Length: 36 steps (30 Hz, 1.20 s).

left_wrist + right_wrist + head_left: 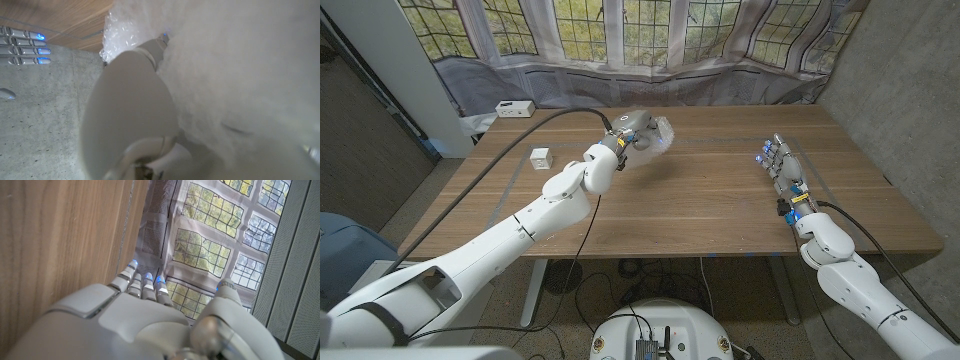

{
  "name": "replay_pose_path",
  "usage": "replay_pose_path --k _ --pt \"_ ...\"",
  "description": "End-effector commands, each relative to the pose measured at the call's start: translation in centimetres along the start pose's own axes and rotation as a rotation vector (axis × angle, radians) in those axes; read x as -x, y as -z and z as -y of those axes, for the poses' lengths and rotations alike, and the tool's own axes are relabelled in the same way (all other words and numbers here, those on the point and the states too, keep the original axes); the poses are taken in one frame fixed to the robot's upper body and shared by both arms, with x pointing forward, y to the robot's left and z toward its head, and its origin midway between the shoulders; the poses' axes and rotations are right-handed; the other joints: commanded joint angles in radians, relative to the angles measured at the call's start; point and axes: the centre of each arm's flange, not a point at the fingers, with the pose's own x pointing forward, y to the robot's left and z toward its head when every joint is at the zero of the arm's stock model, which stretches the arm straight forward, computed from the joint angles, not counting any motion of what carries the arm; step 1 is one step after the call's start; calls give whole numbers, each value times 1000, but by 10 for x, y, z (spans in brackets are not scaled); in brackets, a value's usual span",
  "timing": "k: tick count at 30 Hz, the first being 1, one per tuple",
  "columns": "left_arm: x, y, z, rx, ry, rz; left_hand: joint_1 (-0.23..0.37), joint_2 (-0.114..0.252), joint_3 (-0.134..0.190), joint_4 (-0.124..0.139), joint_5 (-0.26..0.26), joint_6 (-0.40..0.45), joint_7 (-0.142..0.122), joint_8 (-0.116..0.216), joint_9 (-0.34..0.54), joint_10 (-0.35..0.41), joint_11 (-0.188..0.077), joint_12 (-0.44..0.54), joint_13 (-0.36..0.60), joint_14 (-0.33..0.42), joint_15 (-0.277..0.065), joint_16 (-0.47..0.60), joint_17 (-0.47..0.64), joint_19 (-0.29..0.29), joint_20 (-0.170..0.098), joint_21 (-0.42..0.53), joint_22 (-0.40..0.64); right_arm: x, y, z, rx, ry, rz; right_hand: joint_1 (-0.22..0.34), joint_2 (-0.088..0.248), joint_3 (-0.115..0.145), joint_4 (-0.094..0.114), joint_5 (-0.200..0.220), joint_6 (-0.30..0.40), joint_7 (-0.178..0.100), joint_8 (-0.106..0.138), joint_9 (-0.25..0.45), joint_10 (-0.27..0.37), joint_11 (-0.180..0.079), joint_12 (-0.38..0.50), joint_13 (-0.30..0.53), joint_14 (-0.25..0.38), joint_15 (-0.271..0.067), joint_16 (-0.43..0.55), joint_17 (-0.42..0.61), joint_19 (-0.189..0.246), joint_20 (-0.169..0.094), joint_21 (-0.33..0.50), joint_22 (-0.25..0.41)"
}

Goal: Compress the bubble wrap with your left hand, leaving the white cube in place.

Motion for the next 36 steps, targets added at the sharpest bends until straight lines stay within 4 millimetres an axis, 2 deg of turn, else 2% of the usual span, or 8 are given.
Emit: replay_pose_path --k 1,9,12,15,16,20,31,36 --pt "-2 -3 2 -55 19 16 9 74 -4 24 18 -106 -28 -38 31 -73 -5 -44 24 -25 -59 -36 5 -33 -31 -7 6 2 2 0 -8 6 -3 10 -2 5 -2 -2 9 0 1 6 4 1 -1 2 8 5 -1 5 5 2 3 4" --pt "-5 -4 0 -84 55 9 -124 70 -50 58 14 -230 -37 -97 52 -165 22 -100 40 -121 -9 -82 -1 -122 40 -4 6 2 2 0 -11 7 2 10 -1 6 -2 -2 10 1 1 6 5 0 -1 2 7 5 -2 6 5 2 3 4" --pt "-7 -5 0 -99 82 10 -166 70 -58 60 14 -302 -49 -133 53 -196 30 -121 45 -158 15 -98 -6 -166 56 -11 4 2 1 1 -3 4 5 10 -1 6 -2 -2 10 1 1 6 4 0 -2 2 7 5 -1 6 5 2 3 4" --pt "-9 -5 -1 -110 97 12 -190 70 -62 55 16 -381 -42 -169 51 -230 38 -142 47 -190 31 -106 -5 -194 69 -16 2 2 0 1 -4 5 8 10 -1 6 -2 -2 10 0 1 6 5 0 -1 2 7 5 -1 6 5 2 3 4" --pt "-9 -5 -2 -116 99 14 -203 68 -67 59 15 -382 -42 -170 51 -238 31 -147 47 -198 35 -107 -5 -197 72 -17 1 2 0 1 -9 9 7 10 -1 6 -2 -2 10 0 1 6 5 0 -2 2 7 5 -1 6 5 1 3 4" --pt "-11 -4 -4 -117 105 11 -266 52 -97 77 8 -426 -43 -186 51 -263 48 -165 46 -235 55 -113 -3 -225 79 -26 -1 2 0 1 -6 5 8 10 -1 6 -2 -2 9 0 1 6 5 0 -2 2 8 5 -1 6 5 2 3 4" --pt "-14 -3 -6 -125 127 12 -351 36 -130 97 3 -482 -31 -199 47 -296 58 -190 42 -297 81 -124 -10 -277 104 -49 -3 2 1 1 -10 9 -3 11 0 7 -2 -2 11 1 1 6 11 1 1 2 8 4 -1 6 6 1 3 4" --pt "-14 -1 -5 -124 128 10 -400 37 -148 111 -1 -525 -30 -205 42 -343 67 -212 39 -349 103 -131 -12 -328 132 -74 -4 2 2 1 -5 5 -3 11 1 7 -2 -2 11 1 1 6 11 1 0 2 8 5 -1 6 6 2 3 4"
